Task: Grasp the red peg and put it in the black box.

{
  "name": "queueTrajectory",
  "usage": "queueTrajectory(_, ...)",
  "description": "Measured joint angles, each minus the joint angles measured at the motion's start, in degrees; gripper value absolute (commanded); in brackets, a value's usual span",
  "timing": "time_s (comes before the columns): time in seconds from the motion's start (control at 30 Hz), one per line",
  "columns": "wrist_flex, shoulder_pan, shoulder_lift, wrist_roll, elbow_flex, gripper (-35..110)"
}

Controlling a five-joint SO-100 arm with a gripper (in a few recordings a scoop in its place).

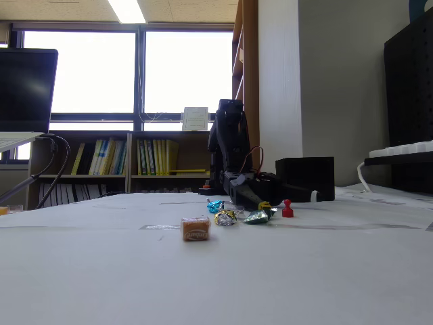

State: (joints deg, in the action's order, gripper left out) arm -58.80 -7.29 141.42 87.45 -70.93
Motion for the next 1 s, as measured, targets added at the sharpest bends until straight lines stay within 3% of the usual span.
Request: queueTrajectory(1.0,3.16,-1.32,1.14,0.97,-4.39,47)
